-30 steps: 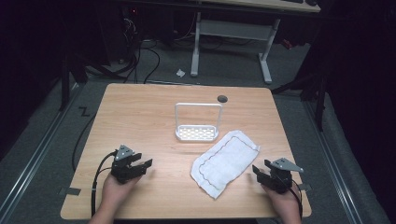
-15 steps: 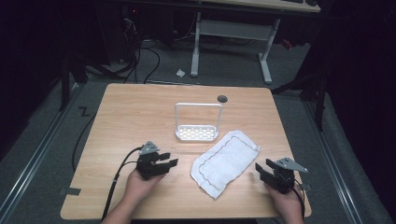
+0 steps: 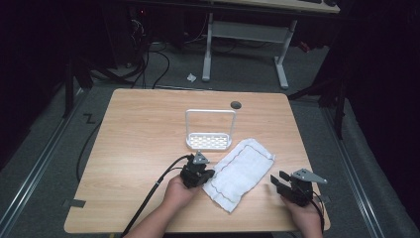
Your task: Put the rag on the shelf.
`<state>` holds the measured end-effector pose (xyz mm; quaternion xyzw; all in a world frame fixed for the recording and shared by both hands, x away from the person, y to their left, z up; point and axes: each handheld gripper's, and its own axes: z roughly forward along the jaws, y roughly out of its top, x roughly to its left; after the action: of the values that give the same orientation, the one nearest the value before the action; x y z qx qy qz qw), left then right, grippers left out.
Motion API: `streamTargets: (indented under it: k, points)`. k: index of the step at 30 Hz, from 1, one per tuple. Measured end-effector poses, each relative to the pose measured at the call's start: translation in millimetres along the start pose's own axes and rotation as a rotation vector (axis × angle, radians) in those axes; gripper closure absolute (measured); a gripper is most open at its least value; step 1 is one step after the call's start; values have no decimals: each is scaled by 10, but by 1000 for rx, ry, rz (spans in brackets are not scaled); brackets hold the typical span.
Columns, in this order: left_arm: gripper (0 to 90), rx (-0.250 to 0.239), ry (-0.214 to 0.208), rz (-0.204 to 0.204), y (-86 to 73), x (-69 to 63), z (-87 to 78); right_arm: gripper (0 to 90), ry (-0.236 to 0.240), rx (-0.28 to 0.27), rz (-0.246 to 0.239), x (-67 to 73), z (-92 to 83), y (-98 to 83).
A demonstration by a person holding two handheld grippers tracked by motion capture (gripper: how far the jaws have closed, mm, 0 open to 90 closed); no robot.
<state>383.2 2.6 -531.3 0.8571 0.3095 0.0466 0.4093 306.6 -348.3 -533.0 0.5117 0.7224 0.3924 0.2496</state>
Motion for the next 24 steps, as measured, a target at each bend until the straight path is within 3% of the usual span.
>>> streamTargets:
  k: [1,2,6,7,13,16,20,24]
  points:
    - [898,0,0,0,0,0,0,556,0,0,0,0,0,0]
    - [898,13,-6,27,-57,-53,-62,556,-6,11,-28,17,4,-8]
    - [897,20,-18,60,-194,-165,-181,554,10,8,-24,32,5,-15]
    - [897,23,-30,72,-303,-241,-275,553,12,7,-26,36,5,-14]
    - [881,16,-96,57,-618,-365,-544,552,12,20,-29,65,22,-27]
    - [813,5,-106,39,-634,-343,-587,555,10,15,-24,68,30,-19]
    - [782,-63,-85,-1,-297,-182,-477,562,22,11,-19,84,42,11]
    - [778,-37,-53,43,52,-171,-116,566,28,15,-21,111,51,11]
